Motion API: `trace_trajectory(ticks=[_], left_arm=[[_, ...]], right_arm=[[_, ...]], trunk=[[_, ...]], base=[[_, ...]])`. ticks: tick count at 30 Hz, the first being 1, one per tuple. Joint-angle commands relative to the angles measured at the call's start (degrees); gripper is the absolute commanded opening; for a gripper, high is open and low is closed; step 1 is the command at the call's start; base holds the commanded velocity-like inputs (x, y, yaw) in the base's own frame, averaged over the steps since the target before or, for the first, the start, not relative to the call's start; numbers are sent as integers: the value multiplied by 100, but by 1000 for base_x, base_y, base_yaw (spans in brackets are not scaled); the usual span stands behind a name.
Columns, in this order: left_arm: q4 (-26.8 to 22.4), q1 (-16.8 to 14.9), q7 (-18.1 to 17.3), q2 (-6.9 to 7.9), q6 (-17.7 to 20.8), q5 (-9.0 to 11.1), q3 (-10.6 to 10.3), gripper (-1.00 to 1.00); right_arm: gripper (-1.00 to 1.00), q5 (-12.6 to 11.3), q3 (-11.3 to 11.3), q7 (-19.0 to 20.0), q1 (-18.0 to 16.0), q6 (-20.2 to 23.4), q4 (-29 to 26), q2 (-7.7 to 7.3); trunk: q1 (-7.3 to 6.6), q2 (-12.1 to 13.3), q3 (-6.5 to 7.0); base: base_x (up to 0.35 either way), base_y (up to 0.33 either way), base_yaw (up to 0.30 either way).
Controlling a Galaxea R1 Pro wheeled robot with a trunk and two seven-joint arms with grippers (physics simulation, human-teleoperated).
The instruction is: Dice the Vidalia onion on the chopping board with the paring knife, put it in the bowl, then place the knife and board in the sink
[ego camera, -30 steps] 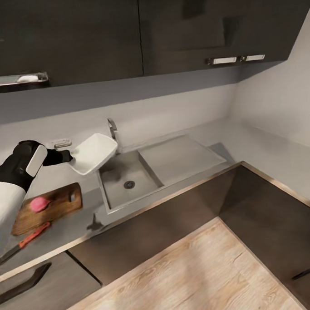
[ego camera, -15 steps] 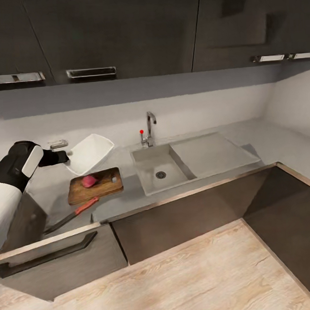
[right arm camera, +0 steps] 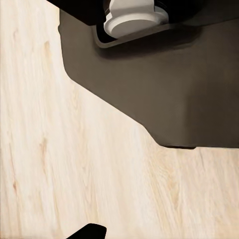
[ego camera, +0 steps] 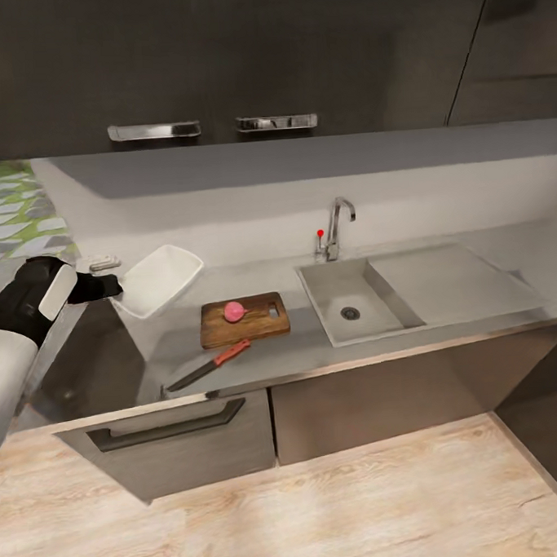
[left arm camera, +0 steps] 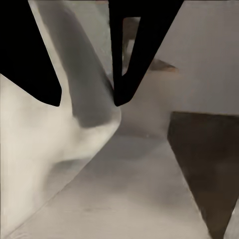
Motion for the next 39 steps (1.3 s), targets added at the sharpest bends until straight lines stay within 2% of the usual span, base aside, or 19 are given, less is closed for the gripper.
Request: trace_trajectory(ticks=[1,25,32,35,39], left_arm=[[-1,-6,52,9,12,73,-40,-100],[174,-6,51,0,3,73,-44,-100],[255,-5,44,-42,3,73,-57,-100],[290,-6,43,-51,-2,69,-156,-100],[312,-6,48,-75,-12,70,-598,-100]], right_arm=[[100,-60,50,-16,-4,-11,0,1],[100,-59,46,-16,-4,-11,3,1],[100,-60,41,-16,-4,-18,-3,-6],[100,-60,41,-16,-4,-19,-3,-7],[100,-60,41,-16,-4,-19,-3,-8]], trunk=[[2,-11,-11],[2,-11,-11],[2,-11,-11],[2,-11,-11],[2,-11,-11]], base=[[-90,165,282],[-7,15,227],[197,-77,51],[231,-150,4],[88,-64,1]])
